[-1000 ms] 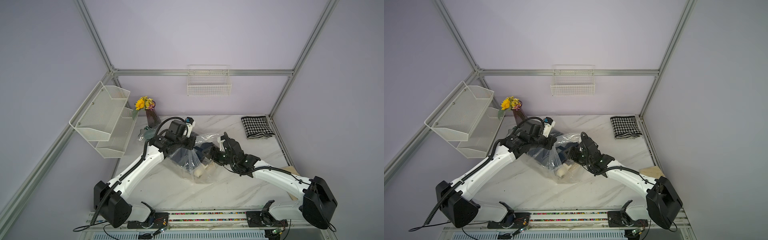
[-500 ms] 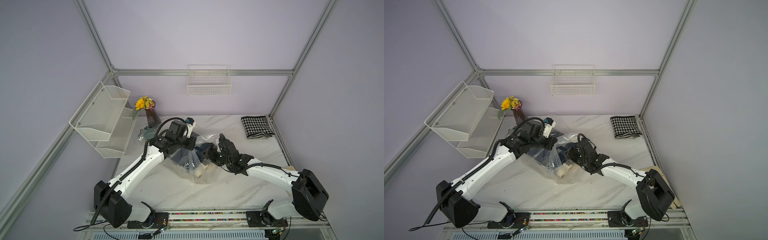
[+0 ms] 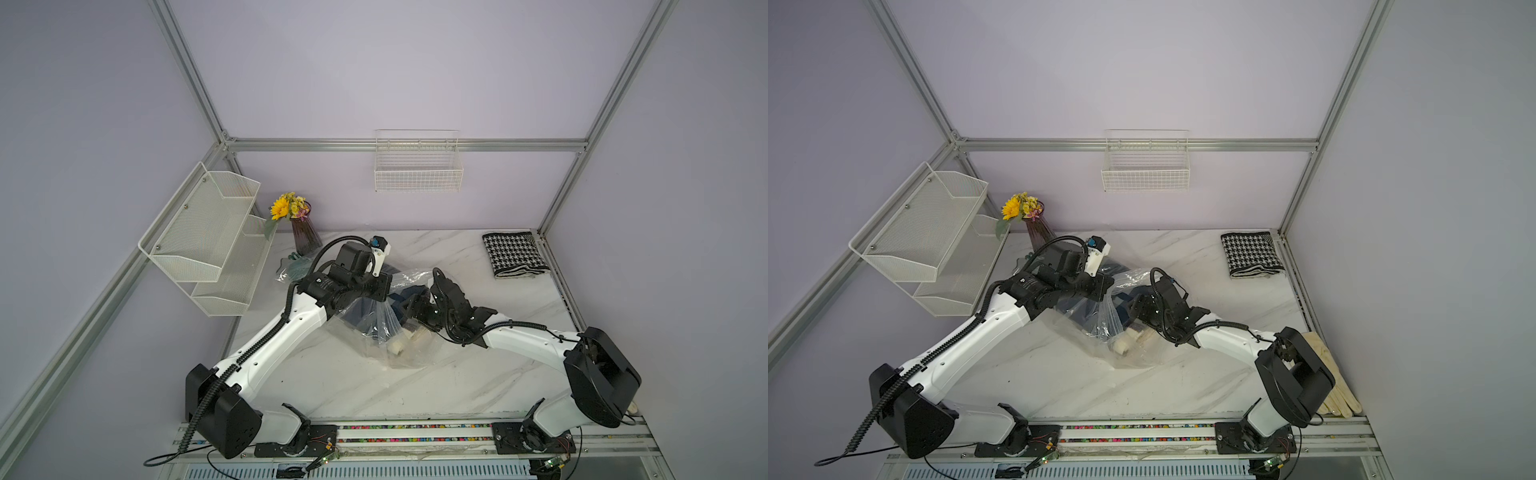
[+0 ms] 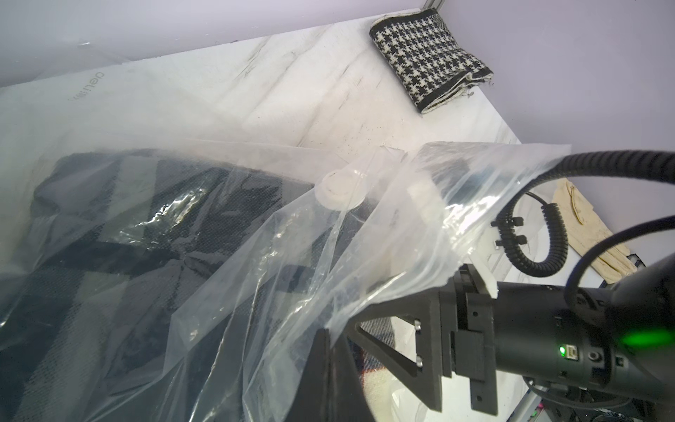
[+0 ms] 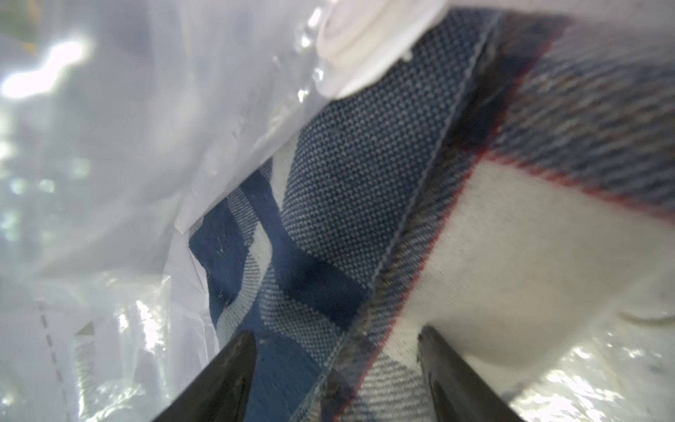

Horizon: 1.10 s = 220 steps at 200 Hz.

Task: Take the scarf out of the vacuum bag
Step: Take out the scarf from the vacuum bag.

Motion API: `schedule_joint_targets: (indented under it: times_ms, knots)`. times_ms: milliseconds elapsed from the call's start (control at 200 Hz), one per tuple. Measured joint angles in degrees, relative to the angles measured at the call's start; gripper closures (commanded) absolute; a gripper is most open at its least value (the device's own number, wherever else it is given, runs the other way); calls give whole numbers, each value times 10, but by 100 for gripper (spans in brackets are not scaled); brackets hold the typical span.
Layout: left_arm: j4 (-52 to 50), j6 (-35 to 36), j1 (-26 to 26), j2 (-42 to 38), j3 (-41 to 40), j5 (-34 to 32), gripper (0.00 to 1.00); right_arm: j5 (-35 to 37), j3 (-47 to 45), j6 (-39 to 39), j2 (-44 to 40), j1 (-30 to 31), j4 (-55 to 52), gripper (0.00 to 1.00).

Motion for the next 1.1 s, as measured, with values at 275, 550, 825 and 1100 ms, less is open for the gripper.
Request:
schedule_joint_targets:
  times_ms: [275, 550, 825, 1100]
  knots:
    - [4, -2, -1, -5, -14, 0, 100, -1, 20, -3, 25, 0, 5, 27]
    - [5, -7, -3, -6, -16, 0, 100, -1, 21, -2, 44, 0, 22, 27]
    - [5, -10, -3, -6, -16, 0, 100, -5, 45, 0, 50, -2, 29, 30]
    - [7, -10, -3, -6, -15, -2, 100, -16, 67, -2, 52, -11, 29, 33]
